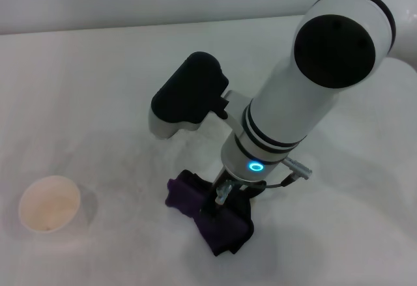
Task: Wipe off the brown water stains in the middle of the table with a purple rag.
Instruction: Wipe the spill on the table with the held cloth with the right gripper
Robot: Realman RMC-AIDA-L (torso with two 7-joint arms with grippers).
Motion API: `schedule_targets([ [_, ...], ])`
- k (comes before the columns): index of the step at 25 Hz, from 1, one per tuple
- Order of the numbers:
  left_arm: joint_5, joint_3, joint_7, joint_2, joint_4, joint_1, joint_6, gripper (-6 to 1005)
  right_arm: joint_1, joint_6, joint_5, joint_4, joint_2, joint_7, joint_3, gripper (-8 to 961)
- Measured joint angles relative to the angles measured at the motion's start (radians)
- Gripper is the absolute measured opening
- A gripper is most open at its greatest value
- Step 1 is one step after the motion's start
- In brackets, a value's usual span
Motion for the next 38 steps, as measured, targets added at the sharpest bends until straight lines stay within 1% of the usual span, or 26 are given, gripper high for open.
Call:
schedule_targets([
  [3,0.000,0.000,0.000,0.000,-0.001,0.000,-0.001,865,0.001,0.014,-0.066,0.015,-0.005,0.041,0.024,98],
  [5,0.000,0.000,0.000,0.000,-0.001,0.000,-0.001,865,-0.009,0.045,-0.150,0.023,-0.005,0.053,0.077,98],
  [8,0.000,0.000,0.000,0.001,-0.001,0.000,-0.002,865,-0.024,0.074,-0.231,0.028,-0.007,0.048,0.151,97],
  [11,-0.009,-0.001,0.000,0.002,0.000,0.002,-0.007,865,-0.040,0.088,-0.284,0.030,-0.011,0.042,0.208,95],
  [14,-0.019,-0.001,0.000,0.002,0.004,0.002,-0.026,865,-0.056,0.092,-0.305,0.023,-0.009,0.032,0.235,97],
  [16,-0.020,-0.001,0.000,0.001,0.006,0.000,-0.035,865,-0.063,0.090,-0.278,0.011,-0.004,0.018,0.230,99],
  [18,-0.021,-0.001,0.000,0.001,0.006,-0.003,-0.035,866,-0.060,0.075,-0.214,0.004,-0.001,0.006,0.198,102],
  [24,-0.021,-0.002,0.000,0.001,0.006,-0.011,-0.035,864,-0.002,-0.002,0.015,0.035,0.000,-0.042,0.072,110],
  [26,-0.021,-0.002,0.000,0.001,0.006,-0.012,-0.035,864,0.014,-0.019,0.052,0.045,0.000,-0.054,0.055,113],
  [28,-0.021,-0.001,0.000,0.001,0.007,-0.013,-0.035,864,0.021,-0.026,0.051,0.052,0.000,-0.055,0.055,116],
  [31,-0.021,-0.002,0.000,0.001,0.008,-0.011,-0.035,865,0.024,-0.027,0.003,0.071,-0.003,-0.052,0.110,120],
  [35,-0.022,-0.002,0.000,0.003,0.008,-0.009,-0.037,865,0.017,0.012,-0.097,0.074,-0.010,-0.059,0.226,126],
  [38,-0.022,-0.002,0.000,0.003,0.008,-0.009,-0.037,866,0.009,0.060,-0.187,0.088,-0.011,-0.083,0.326,130],
])
